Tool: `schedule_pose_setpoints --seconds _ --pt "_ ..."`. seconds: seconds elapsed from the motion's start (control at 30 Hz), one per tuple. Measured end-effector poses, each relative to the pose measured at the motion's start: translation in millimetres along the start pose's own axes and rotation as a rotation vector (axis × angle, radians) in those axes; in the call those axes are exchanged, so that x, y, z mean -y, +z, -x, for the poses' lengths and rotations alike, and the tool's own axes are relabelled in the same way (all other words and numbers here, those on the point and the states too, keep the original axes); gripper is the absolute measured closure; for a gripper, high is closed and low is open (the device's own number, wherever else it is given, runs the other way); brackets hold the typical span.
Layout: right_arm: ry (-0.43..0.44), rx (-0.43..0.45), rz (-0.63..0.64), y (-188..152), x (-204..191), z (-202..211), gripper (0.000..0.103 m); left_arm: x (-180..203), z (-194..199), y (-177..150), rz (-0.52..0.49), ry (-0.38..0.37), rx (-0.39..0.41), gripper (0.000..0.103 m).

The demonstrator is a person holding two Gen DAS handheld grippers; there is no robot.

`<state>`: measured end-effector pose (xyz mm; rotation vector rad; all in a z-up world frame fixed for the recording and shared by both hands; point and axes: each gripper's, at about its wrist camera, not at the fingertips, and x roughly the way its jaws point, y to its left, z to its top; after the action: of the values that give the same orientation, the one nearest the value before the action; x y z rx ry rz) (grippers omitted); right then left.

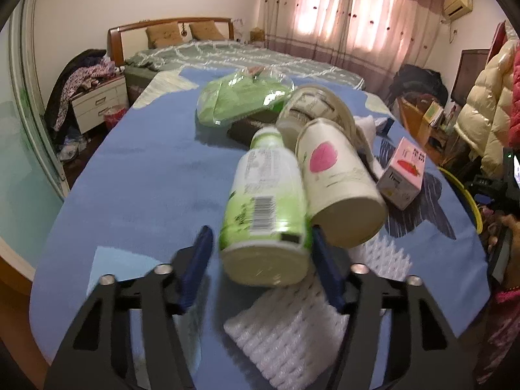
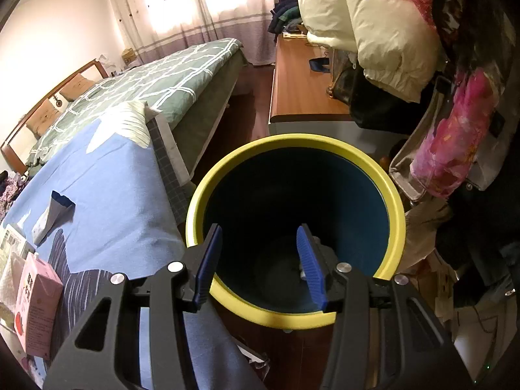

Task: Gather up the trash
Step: 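Grasp the green-labelled bottle with the left tool and lift it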

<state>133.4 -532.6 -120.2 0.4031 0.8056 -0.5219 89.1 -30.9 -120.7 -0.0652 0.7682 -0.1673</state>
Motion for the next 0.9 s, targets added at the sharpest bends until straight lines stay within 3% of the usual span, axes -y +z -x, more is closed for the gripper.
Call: schedule_pose_setpoints --seconds 0.27,0.5,0.9 --pt "-0.001 0.0 0.006 0 -1 -1 0.056 2 24 16 -0.06 0.016 0.082 0.05" --pt "0.007 -0.001 0.012 -1 -7 -2 0.056 2 60 59 -0.107 0.064 0.196 0.051" --pt "0.014 -0.01 0.018 0 -8 -7 0.056 -4 28 106 -0.102 0.117 0.233 0.051"
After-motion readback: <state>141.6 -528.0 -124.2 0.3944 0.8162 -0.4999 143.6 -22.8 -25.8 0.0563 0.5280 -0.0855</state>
